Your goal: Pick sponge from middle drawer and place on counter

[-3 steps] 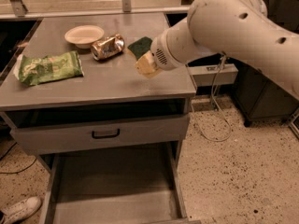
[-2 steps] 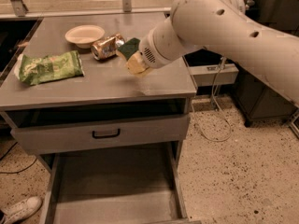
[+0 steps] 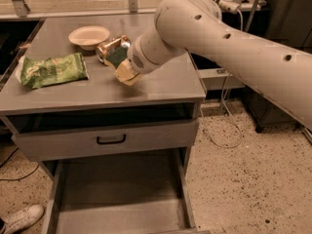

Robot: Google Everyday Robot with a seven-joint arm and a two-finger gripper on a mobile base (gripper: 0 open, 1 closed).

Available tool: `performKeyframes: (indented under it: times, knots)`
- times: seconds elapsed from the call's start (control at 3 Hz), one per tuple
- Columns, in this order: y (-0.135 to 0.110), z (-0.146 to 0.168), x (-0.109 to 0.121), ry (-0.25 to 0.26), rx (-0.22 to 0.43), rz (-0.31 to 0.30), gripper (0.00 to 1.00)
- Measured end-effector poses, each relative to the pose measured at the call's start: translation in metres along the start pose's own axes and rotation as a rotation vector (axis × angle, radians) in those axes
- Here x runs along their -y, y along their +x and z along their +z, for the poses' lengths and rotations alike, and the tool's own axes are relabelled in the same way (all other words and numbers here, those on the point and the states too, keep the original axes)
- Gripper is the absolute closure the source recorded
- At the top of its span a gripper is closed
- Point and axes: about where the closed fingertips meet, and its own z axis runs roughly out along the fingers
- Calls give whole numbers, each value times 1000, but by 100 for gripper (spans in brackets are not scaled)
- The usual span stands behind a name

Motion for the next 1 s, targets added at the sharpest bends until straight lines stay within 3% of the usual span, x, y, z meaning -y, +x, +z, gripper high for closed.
performKeyframes:
  times: [0.33,0.67,1.0]
  knots:
    - [1,28,-6,-62,9,10,100]
    - [6,46,-6,-89,4,19,100]
    - [6,47,-6,-90,4,19,81]
